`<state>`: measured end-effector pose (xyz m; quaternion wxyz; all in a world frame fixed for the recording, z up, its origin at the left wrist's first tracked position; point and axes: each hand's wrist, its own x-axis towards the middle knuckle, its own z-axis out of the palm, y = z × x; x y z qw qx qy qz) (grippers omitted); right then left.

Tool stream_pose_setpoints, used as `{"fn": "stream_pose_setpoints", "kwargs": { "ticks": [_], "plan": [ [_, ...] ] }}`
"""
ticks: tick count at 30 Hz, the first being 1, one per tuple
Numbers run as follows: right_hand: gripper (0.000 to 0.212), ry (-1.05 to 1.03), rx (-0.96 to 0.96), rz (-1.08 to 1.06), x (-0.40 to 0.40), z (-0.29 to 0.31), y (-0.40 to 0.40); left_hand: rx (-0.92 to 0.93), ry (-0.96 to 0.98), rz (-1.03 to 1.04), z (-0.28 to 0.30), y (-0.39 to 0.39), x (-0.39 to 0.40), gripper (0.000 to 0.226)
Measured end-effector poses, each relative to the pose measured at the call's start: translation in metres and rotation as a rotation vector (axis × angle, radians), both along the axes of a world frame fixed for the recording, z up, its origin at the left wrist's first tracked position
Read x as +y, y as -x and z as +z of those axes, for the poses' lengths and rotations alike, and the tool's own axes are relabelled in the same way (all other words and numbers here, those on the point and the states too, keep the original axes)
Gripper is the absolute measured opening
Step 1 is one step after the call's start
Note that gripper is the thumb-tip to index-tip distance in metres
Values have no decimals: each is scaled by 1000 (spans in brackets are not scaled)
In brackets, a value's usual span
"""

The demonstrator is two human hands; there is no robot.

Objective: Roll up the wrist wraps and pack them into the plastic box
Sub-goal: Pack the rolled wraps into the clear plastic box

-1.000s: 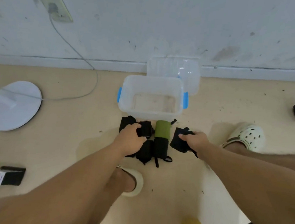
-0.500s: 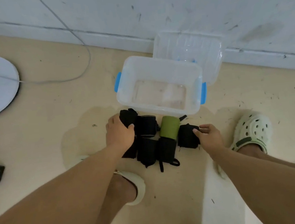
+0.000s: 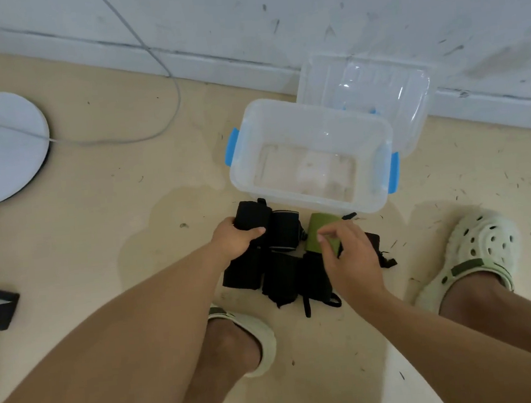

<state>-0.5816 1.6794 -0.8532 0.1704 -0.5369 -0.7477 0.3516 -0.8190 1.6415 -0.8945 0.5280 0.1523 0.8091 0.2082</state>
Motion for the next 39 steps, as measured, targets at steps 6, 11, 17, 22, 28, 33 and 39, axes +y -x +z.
{"fn": "stream_pose_setpoints", "kwargs": {
  "ticks": [6,11,17,22,28,33,39],
  "plan": [
    [8,-79,9,96,-9,2,15,206,-19,108,10,-9,-8,73],
    [29,308,181,-23,1,32,56,328,-148,16,55,-3,-38,61],
    [98,944,492,-55,15,58,86,376,-309,-147,122,-11,-38,63],
    [63,1061,654,108,40,78,79,349,-426,-116,150,-20,-8,64],
    [48,857,482,57,81,99,77,427,-498,-77,143,-33,29,64],
    [45,739,435,-150,108,81,86,347,-502,-226,118,-25,49,87],
    [47,786,335,-327,146,31,96,529,-226,-492,75,4,65,155]
  ]
}}
